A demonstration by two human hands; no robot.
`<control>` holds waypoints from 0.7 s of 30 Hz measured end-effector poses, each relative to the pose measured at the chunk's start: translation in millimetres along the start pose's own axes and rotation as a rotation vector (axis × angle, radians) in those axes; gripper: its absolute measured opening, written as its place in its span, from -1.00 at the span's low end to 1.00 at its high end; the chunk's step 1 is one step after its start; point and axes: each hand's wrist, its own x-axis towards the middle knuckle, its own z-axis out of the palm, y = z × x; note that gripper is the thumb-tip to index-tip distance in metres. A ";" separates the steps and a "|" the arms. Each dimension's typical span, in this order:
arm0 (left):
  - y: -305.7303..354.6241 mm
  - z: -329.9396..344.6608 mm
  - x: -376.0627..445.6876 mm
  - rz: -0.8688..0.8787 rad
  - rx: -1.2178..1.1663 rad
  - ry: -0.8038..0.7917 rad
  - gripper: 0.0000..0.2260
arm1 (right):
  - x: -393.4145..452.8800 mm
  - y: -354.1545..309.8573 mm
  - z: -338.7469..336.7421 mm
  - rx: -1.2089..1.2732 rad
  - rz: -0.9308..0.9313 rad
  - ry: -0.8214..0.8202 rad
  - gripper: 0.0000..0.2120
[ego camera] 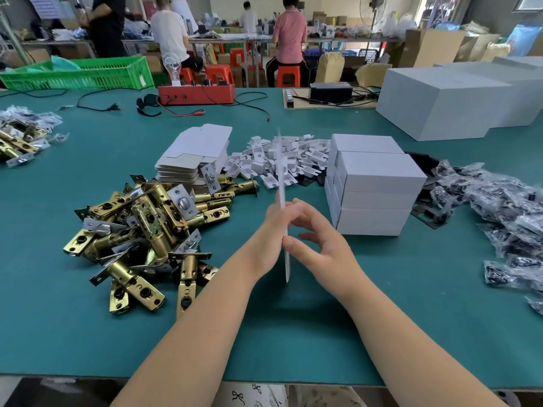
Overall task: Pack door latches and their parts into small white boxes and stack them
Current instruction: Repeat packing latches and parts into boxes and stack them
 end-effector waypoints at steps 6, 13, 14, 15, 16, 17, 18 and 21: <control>-2.1 2.6 3.3 -0.048 -0.072 0.000 -0.59 | 4.2 0.7 0.4 0.034 0.064 -0.032 -0.30; 2.5 -8.1 10.4 -0.101 -0.600 -0.023 -0.51 | 2.2 2.4 -0.6 0.030 0.056 0.058 -0.47; 2.8 -10.6 10.9 -0.104 -0.650 -0.022 -0.50 | 1.3 2.7 -0.1 -0.018 0.038 0.056 -0.47; 2.3 -12.4 11.3 -0.111 -0.676 -0.022 -0.49 | 1.1 3.6 0.7 -0.068 0.019 0.050 -0.47; 2.0 -13.3 10.8 -0.125 -0.689 -0.027 -0.47 | 0.8 5.1 1.5 -0.113 0.007 0.049 -0.48; 1.2 -13.5 10.1 -0.143 -0.697 -0.033 -0.44 | 1.1 6.2 2.3 -0.153 0.003 0.055 -0.47; 0.2 -13.4 9.5 -0.157 -0.706 -0.041 -0.41 | 1.5 7.4 2.3 -0.191 -0.002 0.064 -0.46; -0.7 -10.9 8.2 -0.159 -0.727 -0.099 -0.37 | 3.6 10.2 0.5 -0.299 -0.050 0.101 -0.46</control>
